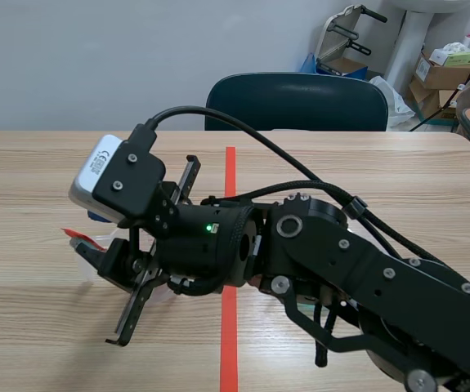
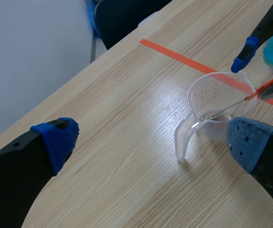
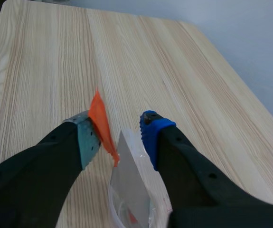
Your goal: Do the redox reaction experiment
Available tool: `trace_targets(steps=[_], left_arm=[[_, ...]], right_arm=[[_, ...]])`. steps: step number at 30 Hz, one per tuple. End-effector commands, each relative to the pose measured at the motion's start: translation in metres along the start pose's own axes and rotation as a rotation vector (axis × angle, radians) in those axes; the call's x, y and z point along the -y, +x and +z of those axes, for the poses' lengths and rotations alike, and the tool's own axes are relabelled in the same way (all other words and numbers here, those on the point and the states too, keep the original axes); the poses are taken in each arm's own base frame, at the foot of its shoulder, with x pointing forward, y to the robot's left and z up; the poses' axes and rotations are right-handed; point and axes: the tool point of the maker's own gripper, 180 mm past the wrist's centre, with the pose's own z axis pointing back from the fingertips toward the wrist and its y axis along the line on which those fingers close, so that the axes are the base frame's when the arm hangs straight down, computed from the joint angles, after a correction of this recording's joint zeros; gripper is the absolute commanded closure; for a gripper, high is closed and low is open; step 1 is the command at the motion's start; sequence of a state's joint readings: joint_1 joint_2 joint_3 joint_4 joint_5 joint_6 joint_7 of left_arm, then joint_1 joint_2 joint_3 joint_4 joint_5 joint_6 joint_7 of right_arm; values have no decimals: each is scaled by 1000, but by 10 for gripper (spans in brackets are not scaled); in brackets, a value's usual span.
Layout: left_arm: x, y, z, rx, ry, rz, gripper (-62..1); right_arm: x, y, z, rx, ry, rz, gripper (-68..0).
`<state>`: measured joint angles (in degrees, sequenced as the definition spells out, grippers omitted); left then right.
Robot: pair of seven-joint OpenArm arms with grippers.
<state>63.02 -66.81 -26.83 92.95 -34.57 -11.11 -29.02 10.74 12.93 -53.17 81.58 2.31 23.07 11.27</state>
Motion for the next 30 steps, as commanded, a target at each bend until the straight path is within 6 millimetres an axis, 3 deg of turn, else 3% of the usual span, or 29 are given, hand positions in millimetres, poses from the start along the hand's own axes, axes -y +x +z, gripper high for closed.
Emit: trace_targets(steps=[1,7,14,20,30], left_arm=[[3,9,1,42,8,19,-623],[2,1,14,46,78,72,-623],[9,-4,32,69,152,131,-623],[20,-3,37,69,164,113,-623],[43,13,30,102,82,72,-623]], right_arm=[[8,12,1,43,-17,21,-145],[16,17,10,77,-33,35,-7],[36,32,17,101,-81,69,-8],[31,46,18,64,-35,99,-8],[27,90,22,54,-30,76,-8]])
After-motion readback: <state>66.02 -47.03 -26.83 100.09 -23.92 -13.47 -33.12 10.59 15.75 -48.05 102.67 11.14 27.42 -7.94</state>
